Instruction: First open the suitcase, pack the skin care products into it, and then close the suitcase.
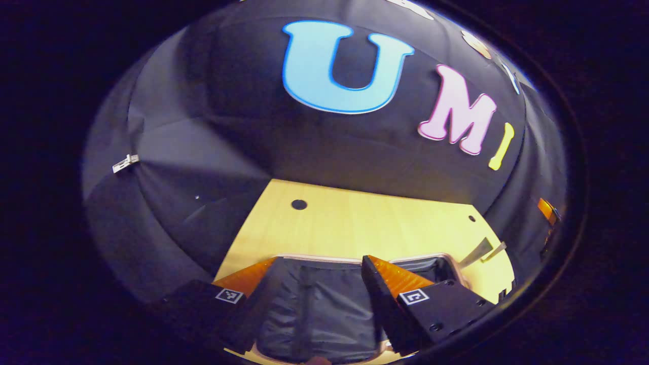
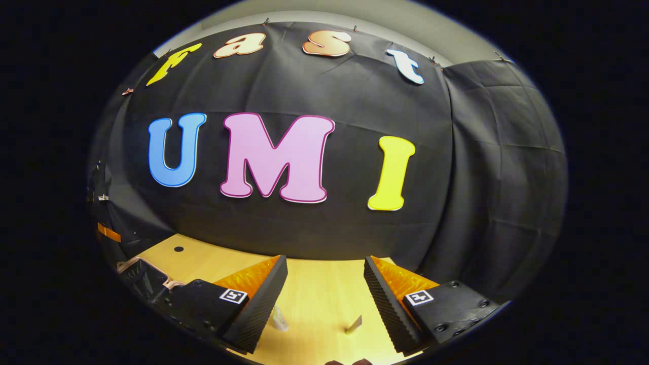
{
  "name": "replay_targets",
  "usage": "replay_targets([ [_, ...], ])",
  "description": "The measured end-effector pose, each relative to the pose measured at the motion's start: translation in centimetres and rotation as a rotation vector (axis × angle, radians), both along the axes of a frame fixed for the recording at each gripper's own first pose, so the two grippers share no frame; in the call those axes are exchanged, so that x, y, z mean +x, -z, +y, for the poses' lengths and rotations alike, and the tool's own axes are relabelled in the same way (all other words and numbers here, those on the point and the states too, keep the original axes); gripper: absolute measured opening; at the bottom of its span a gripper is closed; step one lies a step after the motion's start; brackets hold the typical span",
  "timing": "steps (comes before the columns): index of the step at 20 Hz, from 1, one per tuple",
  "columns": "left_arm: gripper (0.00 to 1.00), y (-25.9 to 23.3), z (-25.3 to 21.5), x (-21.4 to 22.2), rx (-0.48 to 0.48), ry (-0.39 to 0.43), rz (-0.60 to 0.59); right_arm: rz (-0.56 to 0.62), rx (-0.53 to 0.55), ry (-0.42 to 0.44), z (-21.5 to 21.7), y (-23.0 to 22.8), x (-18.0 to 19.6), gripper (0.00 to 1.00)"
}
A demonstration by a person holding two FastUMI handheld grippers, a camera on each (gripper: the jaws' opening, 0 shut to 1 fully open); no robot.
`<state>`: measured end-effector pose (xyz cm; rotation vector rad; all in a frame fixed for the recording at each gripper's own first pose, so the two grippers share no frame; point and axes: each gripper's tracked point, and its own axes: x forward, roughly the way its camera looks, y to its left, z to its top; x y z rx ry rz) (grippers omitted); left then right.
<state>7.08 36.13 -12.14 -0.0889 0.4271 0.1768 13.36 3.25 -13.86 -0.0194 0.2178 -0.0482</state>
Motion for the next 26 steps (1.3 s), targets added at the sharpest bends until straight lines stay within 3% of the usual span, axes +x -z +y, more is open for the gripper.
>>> replay_targets([
  [5, 0.96, -5.4, -18.9, 3.3, -0.055, 0.31, -0.13, -0.04, 0.014, -0.034, -1.8, -1.1, -0.3, 0.96],
  [9, 0.96, -4.7, -31.2, 5.0, -0.058, 0.546, -0.077, -0.037, 0.013, -0.101, -2.2, -0.6, -0.7, 0.96],
  [12, 0.96, 0.2, -37.1, 6.1, -0.012, 0.618, 0.042, -0.024, 0.015, -0.154, -2.1, 0.8, -0.9, 0.96],
  [15, 0.96, 6.2, -40.0, 7.8, 0.017, 0.617, 0.16, 0.015, 0.055, -0.199, -1.9, 2.8, -0.7, 0.96],
  [18, 0.97, 12.4, -39.6, 11.4, 0.083, 0.536, 0.209, 0.052, 0.07, -0.215, -2.9, 4.7, -0.7, 0.96],
  [20, 0.97, 16.6, -39.6, 13.5, 0.07, 0.483, 0.249, 0.081, 0.077, -0.217, -4.0, 6.5, -0.4, 0.96],
  [26, 0.97, 23.0, -39.8, 18.7, 0.071, 0.388, 0.31, 0.251, 0.105, -0.217, -6.6, 14.8, 0.5, 0.96],
])
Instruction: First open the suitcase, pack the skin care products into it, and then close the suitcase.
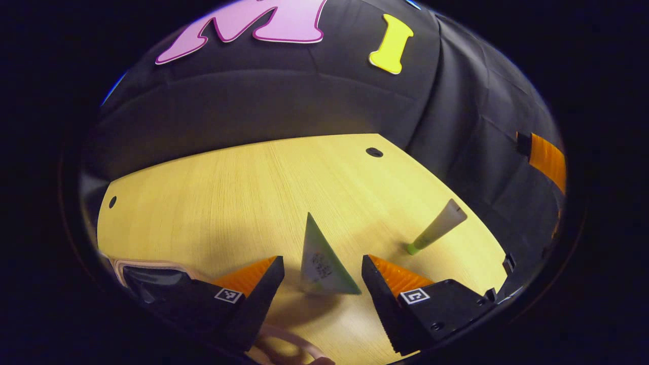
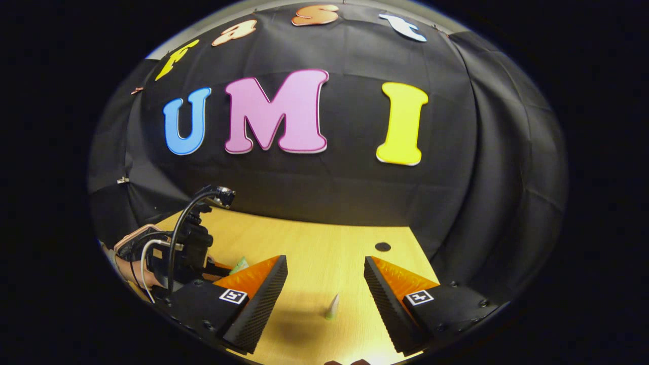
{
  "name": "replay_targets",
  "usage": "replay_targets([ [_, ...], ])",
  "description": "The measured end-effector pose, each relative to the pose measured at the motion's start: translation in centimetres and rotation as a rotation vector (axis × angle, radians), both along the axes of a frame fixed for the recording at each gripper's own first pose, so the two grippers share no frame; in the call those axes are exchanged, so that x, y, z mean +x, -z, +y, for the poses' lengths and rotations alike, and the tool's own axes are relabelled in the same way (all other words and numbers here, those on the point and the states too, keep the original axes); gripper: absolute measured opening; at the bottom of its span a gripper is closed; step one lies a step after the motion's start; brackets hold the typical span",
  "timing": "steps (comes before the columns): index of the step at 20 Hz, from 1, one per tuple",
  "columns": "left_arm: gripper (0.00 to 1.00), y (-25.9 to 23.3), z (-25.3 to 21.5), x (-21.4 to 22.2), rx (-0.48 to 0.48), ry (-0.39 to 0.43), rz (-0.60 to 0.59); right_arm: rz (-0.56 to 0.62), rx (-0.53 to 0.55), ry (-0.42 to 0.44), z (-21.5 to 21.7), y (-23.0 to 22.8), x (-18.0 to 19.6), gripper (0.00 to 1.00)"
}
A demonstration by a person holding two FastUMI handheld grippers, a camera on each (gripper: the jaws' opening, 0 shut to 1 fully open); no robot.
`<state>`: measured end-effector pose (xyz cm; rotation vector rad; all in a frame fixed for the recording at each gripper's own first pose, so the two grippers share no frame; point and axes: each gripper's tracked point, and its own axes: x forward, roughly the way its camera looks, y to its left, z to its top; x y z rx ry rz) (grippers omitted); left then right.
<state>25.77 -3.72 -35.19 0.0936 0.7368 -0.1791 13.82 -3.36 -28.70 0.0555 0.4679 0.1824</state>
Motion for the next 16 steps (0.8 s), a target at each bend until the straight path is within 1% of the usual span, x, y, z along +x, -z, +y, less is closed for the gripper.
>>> replay_targets([
  [1, 0.97, 0.6, 0.2, 0.3, 0.006, -0.019, 0.003, 0.03, 0.006, -0.005, 0.0, 1.5, 0.1, 0.96],
  [2, 0.76, -0.2, 0.8, 0.1, 0.021, -0.062, -0.003, 0.056, 0.019, -0.009, 0.1, 3.0, 0.2, 0.97],
  [3, 0.55, 0.6, 0.5, 0.9, 0.015, -0.081, -0.003, 0.082, 0.023, -0.009, 0.1, 4.6, 0.4, 0.96],
  [4, 0.35, 0.2, 0.3, 0.5, -0.015, -0.084, 0.015, 0.117, 0.025, -0.006, 0.0, 6.4, 0.4, 0.96],
  [5, 0.33, -0.5, 0.2, 0.5, -0.042, -0.079, 0.018, 0.161, 0.035, -0.011, 0.2, 8.4, 0.1, 0.97],
  [7, 0.32, -2.3, 0.7, 0.1, -0.025, -0.067, 0.003, 0.246, 0.033, -0.01, 0.4, 12.2, 0.1, 0.96],
  [8, 0.33, -3.3, 0.7, -0.9, -0.017, -0.067, -0.001, 0.283, 0.029, -0.009, 0.5, 14.2, 0.2, 0.97],
  [10, 0.32, -6.1, 1.2, -3.0, -0.036, -0.071, -0.011, 0.352, 0.031, -0.015, 0.9, 17.2, -0.3, 0.97],
  [11, 0.32, -7.4, 2.1, -4.0, -0.044, -0.083, -0.013, 0.38, 0.045, -0.02, 1.3, 18.3, -0.4, 0.98],
  [12, 0.32, -8.5, 3.2, -4.9, -0.04, -0.1, -0.015, 0.433, 0.059, -0.037, 1.7, 19.7, -0.9, 0.96],
  [13, 0.29, -9.5, 4.8, -5.8, -0.025, -0.122, -0.012, 0.444, 0.089, -0.017, 1.6, 19.3, -0.7, 0.6],
  [14, 0.36, -10.2, 6.9, -7.3, 0.01, -0.15, 0.0, 0.432, 0.096, 0.001, 1.9, 18.8, -0.6, 0.24],
  [15, 0.36, -10.7, 8.7, -8.6, 0.043, -0.176, 0.012, 0.418, 0.109, -0.006, 2.4, 18.3, -0.2, 0.31],
  [16, 0.32, -11.0, 11.3, -10.8, 0.075, -0.201, 0.04, 0.404, 0.126, -0.006, 2.8, 17.2, -0.4, 0.25],
])
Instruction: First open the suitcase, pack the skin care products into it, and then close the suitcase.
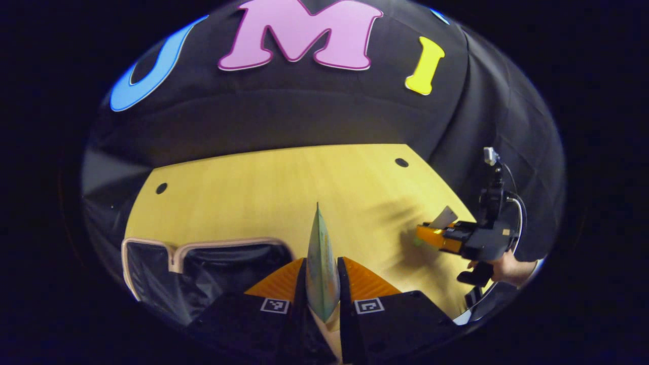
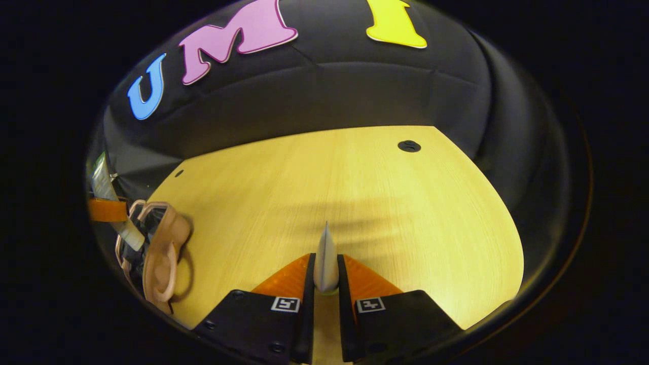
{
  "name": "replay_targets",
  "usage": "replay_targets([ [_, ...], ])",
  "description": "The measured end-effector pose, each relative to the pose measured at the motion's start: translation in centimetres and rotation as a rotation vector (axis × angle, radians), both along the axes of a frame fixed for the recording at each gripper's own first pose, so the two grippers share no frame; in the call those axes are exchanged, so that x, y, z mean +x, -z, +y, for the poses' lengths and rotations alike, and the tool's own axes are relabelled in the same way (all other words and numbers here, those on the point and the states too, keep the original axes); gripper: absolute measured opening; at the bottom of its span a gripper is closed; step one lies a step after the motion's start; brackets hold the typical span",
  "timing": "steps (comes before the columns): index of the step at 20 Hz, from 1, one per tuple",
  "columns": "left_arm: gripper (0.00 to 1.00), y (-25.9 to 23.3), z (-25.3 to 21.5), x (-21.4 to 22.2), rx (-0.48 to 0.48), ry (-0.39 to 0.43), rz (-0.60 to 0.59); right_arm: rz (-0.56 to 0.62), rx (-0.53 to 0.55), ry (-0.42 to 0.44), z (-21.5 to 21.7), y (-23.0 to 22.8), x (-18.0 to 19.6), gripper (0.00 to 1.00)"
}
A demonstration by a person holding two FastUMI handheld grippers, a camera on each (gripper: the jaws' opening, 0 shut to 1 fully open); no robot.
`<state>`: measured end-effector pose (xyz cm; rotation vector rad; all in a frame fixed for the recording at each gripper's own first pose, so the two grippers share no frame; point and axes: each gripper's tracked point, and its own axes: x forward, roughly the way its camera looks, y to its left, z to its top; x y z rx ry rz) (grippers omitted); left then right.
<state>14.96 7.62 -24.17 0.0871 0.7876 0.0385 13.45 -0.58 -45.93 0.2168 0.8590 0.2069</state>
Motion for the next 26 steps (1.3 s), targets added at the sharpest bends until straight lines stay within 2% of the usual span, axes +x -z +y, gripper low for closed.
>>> replay_targets([
  [1, 0.36, 0.3, 2.2, -1.7, 0.019, -0.027, 0.041, -0.01, 0.028, -0.002, 1.1, -1.3, -0.3, 0.25],
  [2, 0.28, 1.2, 4.2, -3.6, 0.035, -0.064, 0.103, -0.006, 0.058, -0.012, 2.5, -2.5, -0.9, 0.25],
  [5, 0.36, 5.4, 8.8, -9.4, 0.034, -0.19, 0.335, -0.006, 0.132, -0.096, 8.2, -6.2, -3.4, 0.25],
  [6, 0.32, 6.8, 9.6, -10.9, 0.02, -0.225, 0.409, -0.008, 0.151, -0.133, 10.3, -7.3, -4.3, 0.25],
  [7, 0.36, 8.2, 9.7, -12.2, 0.001, -0.245, 0.471, -0.007, 0.172, -0.167, 12.6, -8.3, -5.2, 0.25],
  [8, 0.33, 9.4, 9.9, -12.8, -0.016, -0.259, 0.502, -0.004, 0.192, -0.195, 15.0, -9.0, -6.3, 0.25],
  [10, 0.34, 10.1, 10.4, -13.3, -0.047, -0.282, 0.536, 0.005, 0.218, -0.257, 19.1, -11.0, -7.9, 0.25],
  [12, 0.37, 10.3, 10.9, -13.3, -0.076, -0.292, 0.506, 0.014, 0.232, -0.324, 22.1, -11.7, -9.9, 0.25],
  [13, 0.44, 10.0, 11.3, -13.1, -0.079, -0.289, 0.473, 0.029, 0.244, -0.347, 23.7, -11.9, -10.6, 0.25],
  [14, 0.53, 9.4, 11.3, -12.8, -0.091, -0.284, 0.438, 0.047, 0.258, -0.368, 25.4, -11.8, -11.4, 0.25],
  [16, 0.8, 7.7, 11.3, -12.5, -0.124, -0.268, 0.368, 0.081, 0.249, -0.402, 28.1, -10.8, -12.6, 0.25],
  [20, 0.81, 2.9, 14.3, -12.5, -0.15, -0.288, 0.19, 0.245, 0.226, -0.435, 32.3, -7.9, -15.5, 0.25],
  [23, 0.82, -0.2, 19.6, -13.4, -0.086, -0.33, 0.092, 0.354, 0.124, -0.445, 32.4, -4.8, -17.1, 0.26],
  [24, 0.82, -1.3, 22.4, -14.2, -0.062, -0.359, 0.078, 0.397, 0.099, -0.448, 32.5, -4.3, -17.7, 0.19],
  [25, 0.82, -2.2, 24.8, -14.7, -0.049, -0.391, 0.061, 0.436, 0.069, -0.443, 32.5, -3.8, -18.2, 0.3],
  [26, 0.82, -3.2, 26.7, -15.2, -0.047, -0.423, 0.05, 0.451, 0.064, -0.423, 32.9, -3.4, -18.5, 0.19],
])
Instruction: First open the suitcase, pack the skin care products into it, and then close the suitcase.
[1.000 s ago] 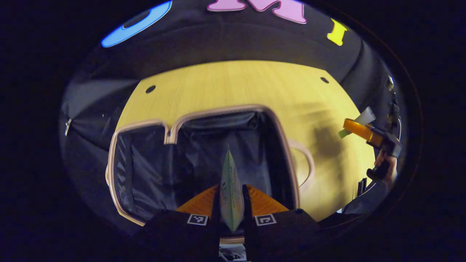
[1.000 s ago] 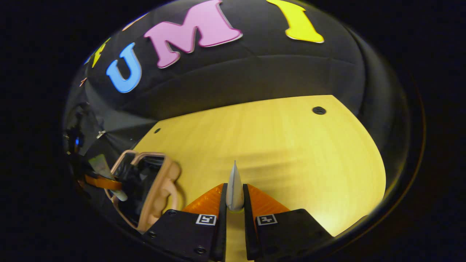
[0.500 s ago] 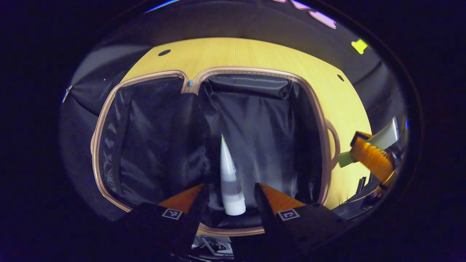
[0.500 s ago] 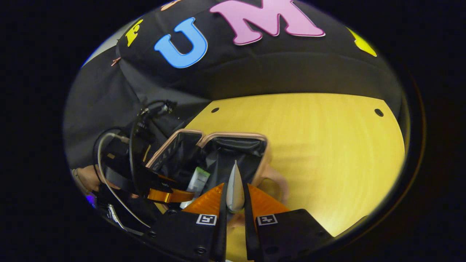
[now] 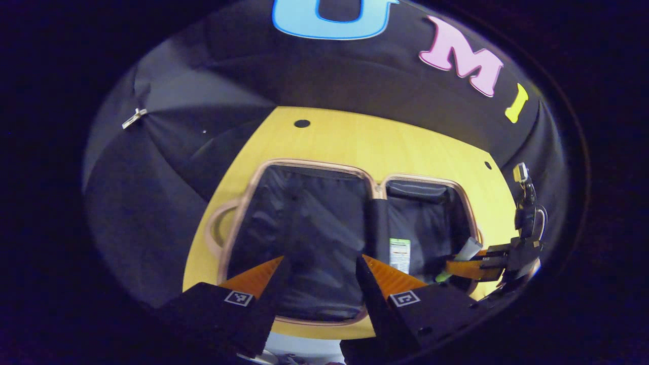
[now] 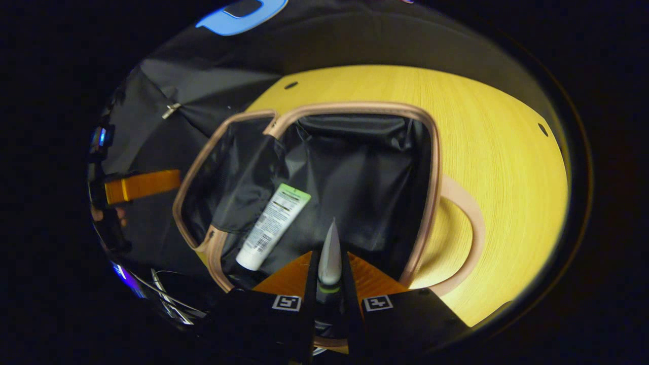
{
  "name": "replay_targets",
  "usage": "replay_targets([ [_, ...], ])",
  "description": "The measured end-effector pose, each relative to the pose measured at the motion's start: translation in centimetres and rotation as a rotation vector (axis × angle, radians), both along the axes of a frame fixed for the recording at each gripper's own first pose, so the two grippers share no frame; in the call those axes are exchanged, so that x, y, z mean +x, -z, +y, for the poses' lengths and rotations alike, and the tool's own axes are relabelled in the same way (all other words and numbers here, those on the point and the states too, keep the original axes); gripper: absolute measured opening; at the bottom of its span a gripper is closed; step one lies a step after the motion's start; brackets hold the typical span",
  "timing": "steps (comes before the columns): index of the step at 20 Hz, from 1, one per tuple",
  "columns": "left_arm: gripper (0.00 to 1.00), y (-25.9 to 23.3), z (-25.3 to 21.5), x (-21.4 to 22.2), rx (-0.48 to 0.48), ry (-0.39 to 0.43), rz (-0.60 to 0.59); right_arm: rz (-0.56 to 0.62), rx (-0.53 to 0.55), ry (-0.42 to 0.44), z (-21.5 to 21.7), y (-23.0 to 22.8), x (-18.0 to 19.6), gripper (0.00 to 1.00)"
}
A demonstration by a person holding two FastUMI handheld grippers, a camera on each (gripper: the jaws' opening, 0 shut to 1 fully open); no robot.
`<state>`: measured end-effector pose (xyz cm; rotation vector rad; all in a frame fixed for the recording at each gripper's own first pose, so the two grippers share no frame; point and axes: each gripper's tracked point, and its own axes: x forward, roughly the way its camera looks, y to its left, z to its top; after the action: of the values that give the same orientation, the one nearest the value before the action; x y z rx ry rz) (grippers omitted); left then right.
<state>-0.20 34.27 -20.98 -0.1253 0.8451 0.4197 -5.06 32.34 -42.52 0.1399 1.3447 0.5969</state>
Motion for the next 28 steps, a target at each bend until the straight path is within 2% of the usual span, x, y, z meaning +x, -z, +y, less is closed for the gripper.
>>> replay_targets([
  [2, 0.84, -0.7, 3.3, -1.0, 0.013, -0.073, -0.013, 0.007, 0.017, 0.025, 1.4, -0.5, 0.1, 0.56],
  [3, 0.83, -0.3, 4.7, -1.5, 0.026, -0.102, -0.015, 0.004, 0.006, 0.016, 1.6, -1.2, -0.1, 0.65],
  [5, 0.84, -0.9, 8.3, -1.8, 0.072, -0.153, -0.034, -0.063, 0.003, -0.015, 1.8, -3.0, 0.2, 0.94],
  [9, 0.83, -0.5, 14.3, -2.7, 0.072, -0.273, -0.038, -0.172, 0.021, -0.03, 1.3, -7.7, 1.2, 0.96],
  [12, 0.83, 1.1, 15.3, -1.5, -0.032, -0.306, -0.029, -0.205, 0.027, -0.005, 1.0, -10.0, 1.8, 0.96],
  [15, 0.83, 5.0, 15.3, -1.2, -0.149, -0.322, 0.065, -0.201, 0.045, 0.056, 0.8, -11.2, 2.3, 0.96],
  [17, 0.83, 8.9, 15.9, -1.2, -0.173, -0.336, 0.148, -0.199, 0.028, 0.073, 0.1, -11.4, 2.1, 0.96],
  [19, 0.81, 11.2, 16.7, -1.8, -0.16, -0.377, 0.222, -0.195, 0.008, 0.053, -0.3, -11.3, 1.5, 0.96],
  [20, 0.76, 10.8, 17.1, -1.1, -0.132, -0.366, 0.206, -0.197, -0.002, 0.038, -0.5, -11.2, 1.3, 0.96],
  [21, 0.67, 11.9, 16.4, 0.5, -0.192, -0.316, 0.181, -0.199, -0.009, 0.028, -0.6, -11.3, 1.2, 0.96],
  [22, 0.43, 9.9, 15.6, -0.5, -0.172, -0.314, 0.189, -0.2, -0.006, 0.021, -0.7, -11.5, 0.9, 0.96],
  [23, 0.19, 10.2, 15.6, 0.0, -0.17, -0.297, 0.183, -0.205, 0.001, 0.02, -0.4, -11.8, 0.9, 0.96],
  [27, 0.12, 5.2, 13.1, 1.0, -0.208, -0.254, 0.038, -0.235, 0.058, 0.051, 0.4, -13.4, 1.9, 0.96],
  [28, 0.07, 3.0, 12.6, 1.1, -0.183, -0.229, -0.002, -0.249, 0.075, 0.054, 0.6, -14.1, 2.3, 0.96],
])
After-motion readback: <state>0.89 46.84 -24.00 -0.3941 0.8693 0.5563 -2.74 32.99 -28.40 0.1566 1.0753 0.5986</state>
